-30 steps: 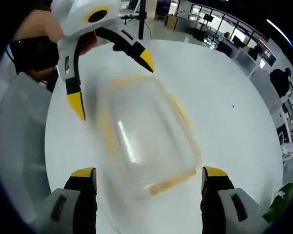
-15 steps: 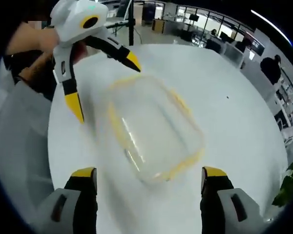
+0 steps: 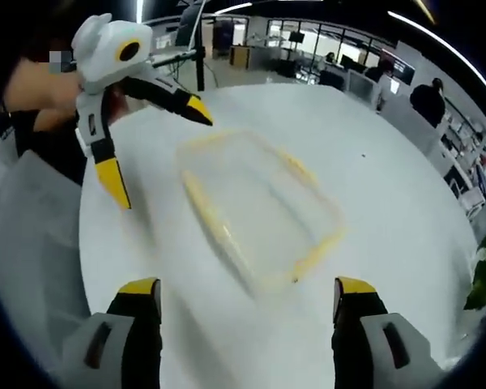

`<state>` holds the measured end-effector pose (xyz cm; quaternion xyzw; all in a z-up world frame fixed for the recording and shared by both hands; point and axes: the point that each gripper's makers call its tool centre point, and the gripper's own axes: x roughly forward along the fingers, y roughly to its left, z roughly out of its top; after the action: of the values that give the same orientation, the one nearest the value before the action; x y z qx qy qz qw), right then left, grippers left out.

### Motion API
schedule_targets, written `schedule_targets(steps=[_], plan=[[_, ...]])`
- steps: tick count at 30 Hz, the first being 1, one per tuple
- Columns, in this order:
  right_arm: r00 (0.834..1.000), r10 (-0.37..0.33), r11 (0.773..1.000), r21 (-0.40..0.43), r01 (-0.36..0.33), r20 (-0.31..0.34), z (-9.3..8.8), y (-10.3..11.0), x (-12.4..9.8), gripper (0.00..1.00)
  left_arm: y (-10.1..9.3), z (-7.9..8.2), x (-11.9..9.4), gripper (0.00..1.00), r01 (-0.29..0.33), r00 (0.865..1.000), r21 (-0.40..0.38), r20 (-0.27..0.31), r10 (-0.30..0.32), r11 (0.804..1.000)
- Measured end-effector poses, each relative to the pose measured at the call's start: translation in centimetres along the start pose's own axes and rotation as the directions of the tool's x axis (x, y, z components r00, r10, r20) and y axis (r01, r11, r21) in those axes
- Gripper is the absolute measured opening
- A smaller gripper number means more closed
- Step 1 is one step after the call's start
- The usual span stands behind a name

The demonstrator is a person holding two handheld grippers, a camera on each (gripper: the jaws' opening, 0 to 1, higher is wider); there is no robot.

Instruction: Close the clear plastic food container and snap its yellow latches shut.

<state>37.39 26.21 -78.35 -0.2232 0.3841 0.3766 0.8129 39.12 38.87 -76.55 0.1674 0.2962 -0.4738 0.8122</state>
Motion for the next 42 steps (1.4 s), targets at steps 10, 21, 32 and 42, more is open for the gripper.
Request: schedule_targets(steps=[10,21,32,42], plan=[[0.999,-0.024,1.0,0.008,0.024,0.038,0.0,0.8,-0.9,0.89,-0.8,-0.3,-1.1,0.95,-0.011,0.999,-0.006,0.042,0.011,1.0],[0.996,-0.05,0.998,0.036,0.048,0.08,-0.4,1.8,-1.9,0.88,-1.3,-0.2,-3.0,0.95,-0.035,0.993,-0.024,0.114,0.038,0.999],[0.985,-0.085,0.995,0.06,0.077,0.151,-0.6,2.4,-3.5,0.88,-2.1,-0.8,-4.8,0.94,-0.051,0.985,-0.049,0.165,0.058,0.998],[0.976,-0.113,0.992,0.076,0.101,0.186,-1.2,3.3,-4.4,0.88,-3.2,-1.6,-5.7,0.93,-0.064,0.982,-0.054,0.176,0.072,0.997]])
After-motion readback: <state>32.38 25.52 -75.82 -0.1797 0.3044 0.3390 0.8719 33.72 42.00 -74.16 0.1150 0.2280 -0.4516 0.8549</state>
